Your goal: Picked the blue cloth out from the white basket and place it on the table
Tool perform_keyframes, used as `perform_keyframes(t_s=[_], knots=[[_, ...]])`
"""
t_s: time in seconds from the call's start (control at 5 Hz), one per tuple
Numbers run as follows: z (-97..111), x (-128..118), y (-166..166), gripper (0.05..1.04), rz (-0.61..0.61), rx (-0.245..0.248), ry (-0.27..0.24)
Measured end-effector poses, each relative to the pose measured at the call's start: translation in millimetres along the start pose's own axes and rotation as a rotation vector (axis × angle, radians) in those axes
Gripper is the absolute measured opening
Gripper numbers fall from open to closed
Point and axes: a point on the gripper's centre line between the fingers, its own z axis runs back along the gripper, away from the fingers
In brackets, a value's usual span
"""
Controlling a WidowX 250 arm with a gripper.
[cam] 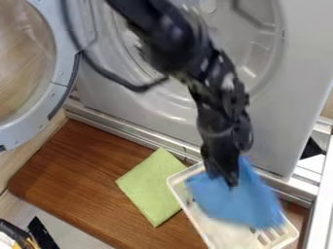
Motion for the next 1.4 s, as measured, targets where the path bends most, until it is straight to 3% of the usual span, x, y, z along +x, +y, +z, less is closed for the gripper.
perform_keyframes(t_s=[0.6,1.0,1.4], knots=[[74.5,-18.3,18.9,0.053,0.106,0.097,-0.075],[79.1,-53.8,59.5,0.053,0.257,0.14,-0.077],[68.5,-105.5,98.1,0.053,0.41,0.159,-0.009]])
